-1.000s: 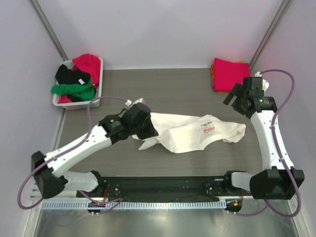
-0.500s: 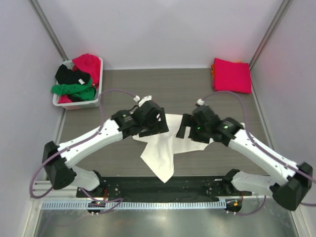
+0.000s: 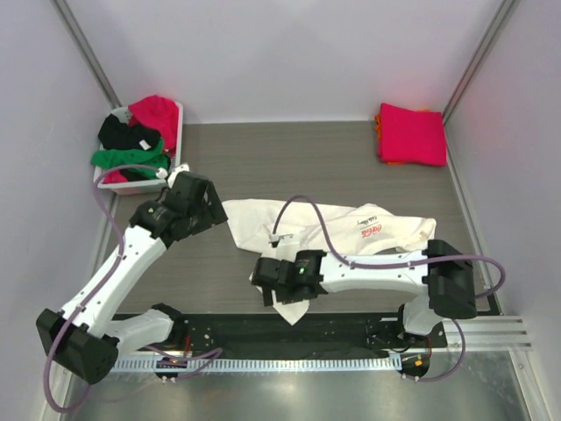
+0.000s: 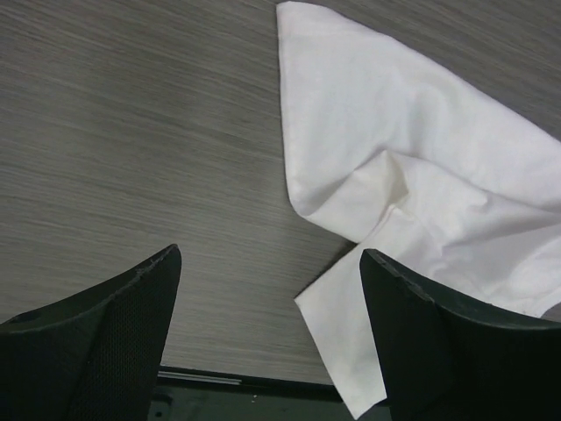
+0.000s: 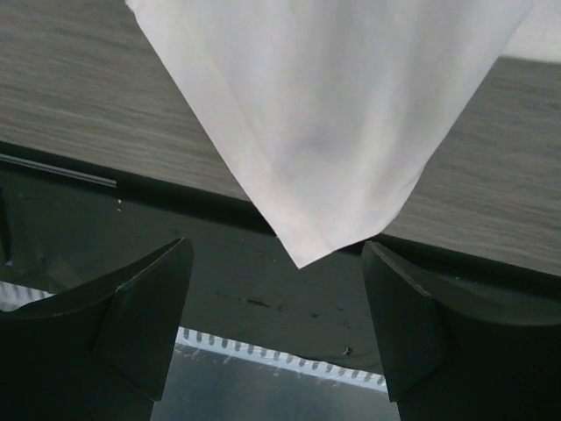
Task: Fold and stack the t-shirts
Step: Flatten the tshirt out
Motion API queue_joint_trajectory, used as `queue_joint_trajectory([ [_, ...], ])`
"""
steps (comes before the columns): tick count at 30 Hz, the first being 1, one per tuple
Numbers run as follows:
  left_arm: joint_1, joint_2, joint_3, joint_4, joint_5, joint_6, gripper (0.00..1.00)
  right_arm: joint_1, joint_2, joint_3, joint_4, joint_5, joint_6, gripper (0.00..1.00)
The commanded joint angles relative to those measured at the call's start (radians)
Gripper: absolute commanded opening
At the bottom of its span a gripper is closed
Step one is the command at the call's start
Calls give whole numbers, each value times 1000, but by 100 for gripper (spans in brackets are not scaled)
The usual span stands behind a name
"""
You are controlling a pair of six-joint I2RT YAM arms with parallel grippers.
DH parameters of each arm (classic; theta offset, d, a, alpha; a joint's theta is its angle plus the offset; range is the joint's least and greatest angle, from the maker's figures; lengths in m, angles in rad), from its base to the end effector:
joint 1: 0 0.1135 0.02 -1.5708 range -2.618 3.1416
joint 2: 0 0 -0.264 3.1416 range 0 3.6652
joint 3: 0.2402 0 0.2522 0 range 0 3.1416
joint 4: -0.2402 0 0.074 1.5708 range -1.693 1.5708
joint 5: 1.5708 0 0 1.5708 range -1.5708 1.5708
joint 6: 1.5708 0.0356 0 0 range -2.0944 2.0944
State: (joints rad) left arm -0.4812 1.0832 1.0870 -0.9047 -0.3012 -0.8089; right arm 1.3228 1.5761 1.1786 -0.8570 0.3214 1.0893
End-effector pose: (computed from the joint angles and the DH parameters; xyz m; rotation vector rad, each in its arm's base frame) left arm 0.1894 -0.0870 0.3230 -0.5218 2.3713 -0.2134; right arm 0.0855 0.2919 0.2356 -0.2470 2.7101 0.2480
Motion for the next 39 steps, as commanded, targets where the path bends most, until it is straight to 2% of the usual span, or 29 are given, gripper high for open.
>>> queue_joint_trajectory([
  [1, 100, 40, -10, 36, 65, 85, 83, 64, 44, -8, -30, 64, 133, 83],
  [8, 220, 124, -3, 112, 177, 116, 79, 121, 150, -22, 6, 5, 161, 73],
  [17, 245, 136, -29, 156, 208, 93, 77, 79, 234, -89, 88, -44, 123, 63],
  [20, 245, 142, -39, 176, 209, 93, 75, 73, 239, -111, 116, -54, 112, 54],
  [21, 245, 147, -45, 179, 206, 94, 75, 72, 242, -112, 115, -53, 106, 48],
  [24, 247, 164, -56, 197, 201, 99, 74, 66, 242, -122, 122, -53, 103, 41],
  [32, 251, 219, -76, 245, 201, 105, 71, 50, 200, -166, 131, -35, 90, 1],
  [39, 253, 283, -93, 288, 198, 117, 68, 49, 72, -148, -14, 70, 109, 1],
])
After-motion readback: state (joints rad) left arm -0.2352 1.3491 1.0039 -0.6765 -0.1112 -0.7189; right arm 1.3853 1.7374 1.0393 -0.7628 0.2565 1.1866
